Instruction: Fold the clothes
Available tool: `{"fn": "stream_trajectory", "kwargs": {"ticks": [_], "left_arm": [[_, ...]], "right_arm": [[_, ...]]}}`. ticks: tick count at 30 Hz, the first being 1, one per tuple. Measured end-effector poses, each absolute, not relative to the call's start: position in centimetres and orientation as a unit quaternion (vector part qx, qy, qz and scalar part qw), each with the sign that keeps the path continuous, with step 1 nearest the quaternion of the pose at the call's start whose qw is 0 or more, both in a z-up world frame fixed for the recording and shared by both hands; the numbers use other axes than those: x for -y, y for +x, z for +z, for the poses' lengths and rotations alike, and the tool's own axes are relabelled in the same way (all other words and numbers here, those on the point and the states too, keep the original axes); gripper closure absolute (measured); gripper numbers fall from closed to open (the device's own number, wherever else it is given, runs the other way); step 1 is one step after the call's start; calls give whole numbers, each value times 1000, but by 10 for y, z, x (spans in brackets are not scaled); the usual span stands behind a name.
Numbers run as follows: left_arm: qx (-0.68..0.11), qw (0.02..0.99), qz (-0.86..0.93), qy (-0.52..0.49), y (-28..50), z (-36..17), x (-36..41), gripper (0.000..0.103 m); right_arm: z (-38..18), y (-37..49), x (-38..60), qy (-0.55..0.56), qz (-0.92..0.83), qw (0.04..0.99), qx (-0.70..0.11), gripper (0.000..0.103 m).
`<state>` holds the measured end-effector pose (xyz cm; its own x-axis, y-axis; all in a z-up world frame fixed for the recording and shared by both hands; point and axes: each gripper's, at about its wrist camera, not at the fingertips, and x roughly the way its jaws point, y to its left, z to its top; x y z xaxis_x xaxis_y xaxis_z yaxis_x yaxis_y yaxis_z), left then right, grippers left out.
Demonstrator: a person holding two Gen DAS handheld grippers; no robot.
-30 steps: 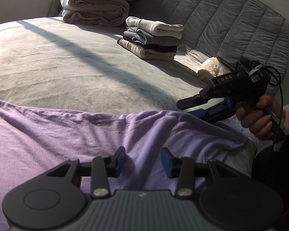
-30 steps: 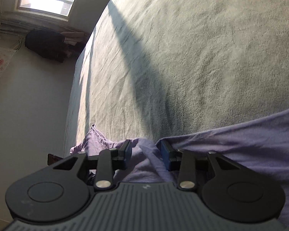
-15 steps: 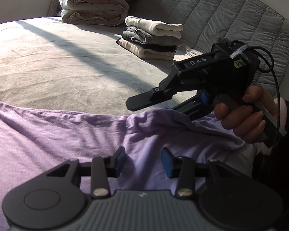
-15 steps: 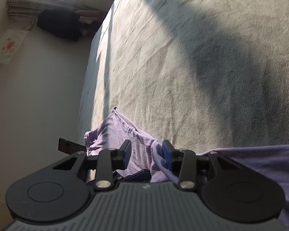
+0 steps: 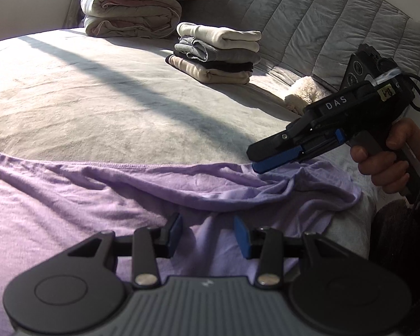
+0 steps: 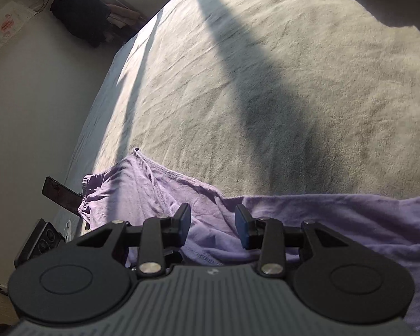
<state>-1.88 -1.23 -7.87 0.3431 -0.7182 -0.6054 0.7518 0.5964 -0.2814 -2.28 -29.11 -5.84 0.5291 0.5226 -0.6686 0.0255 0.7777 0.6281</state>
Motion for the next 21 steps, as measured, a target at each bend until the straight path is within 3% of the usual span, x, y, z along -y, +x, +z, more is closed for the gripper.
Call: {"fn": "stream_trajectory", "kwargs": {"ticks": [10, 19, 20, 21], "left_arm": [[-356, 819, -449, 24, -18, -79, 13, 60], [-355, 819, -450, 23, -18, -79, 14, 59], [-355, 819, -449, 20, -17, -79, 14, 59], [-355, 820, -450, 15, -17, -79, 13, 59]], "right_arm": [[-41, -63, 348, 54, -50, 900, -429, 62], [-58, -86, 381, 77, -89, 895, -429, 57], [-61, -87, 376, 61, -88, 898, -427, 61], [-63, -88, 369, 39, -83, 900, -425, 80]]}}
